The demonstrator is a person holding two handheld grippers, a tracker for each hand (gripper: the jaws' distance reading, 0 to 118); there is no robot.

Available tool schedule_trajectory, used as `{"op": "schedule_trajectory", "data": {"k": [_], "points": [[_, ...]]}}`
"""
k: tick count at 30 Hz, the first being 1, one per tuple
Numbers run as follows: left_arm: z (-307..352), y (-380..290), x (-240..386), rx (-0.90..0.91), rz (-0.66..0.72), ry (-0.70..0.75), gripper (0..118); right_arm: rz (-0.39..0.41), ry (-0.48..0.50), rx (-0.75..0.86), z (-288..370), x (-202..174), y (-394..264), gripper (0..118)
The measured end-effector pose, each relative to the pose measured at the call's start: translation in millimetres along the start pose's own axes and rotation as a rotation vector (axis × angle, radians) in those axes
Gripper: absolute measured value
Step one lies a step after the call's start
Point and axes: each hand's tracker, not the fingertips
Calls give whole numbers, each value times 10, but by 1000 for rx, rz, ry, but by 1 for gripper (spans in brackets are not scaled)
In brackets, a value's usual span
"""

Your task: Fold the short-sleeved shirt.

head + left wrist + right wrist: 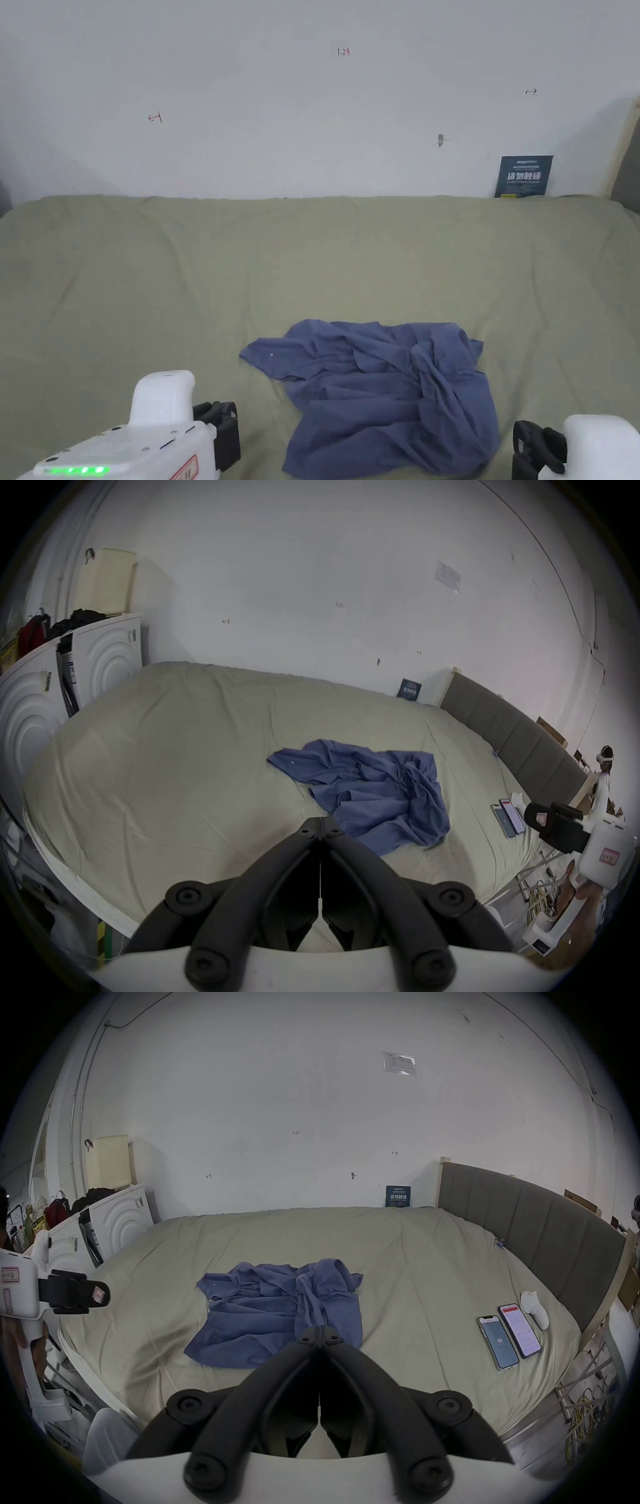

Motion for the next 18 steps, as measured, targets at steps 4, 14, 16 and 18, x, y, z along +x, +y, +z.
{"op": "schedule_trajectory", "data": {"k": [4, 14, 16, 18], "points": [[-562, -14, 106, -82, -45, -14, 0, -11, 0, -15, -103, 55, -5, 0], [-2034, -327, 428, -366, -141, 29, 111, -10, -20, -88, -379, 225, -110, 0], [-2236, -373, 417, -429, -131, 33, 106, -8, -31, -105, -418, 259, -130, 0], [-2261, -446, 498, -445, -169, 67, 97, -10, -35, -114, -440, 292, -142, 0]]}}
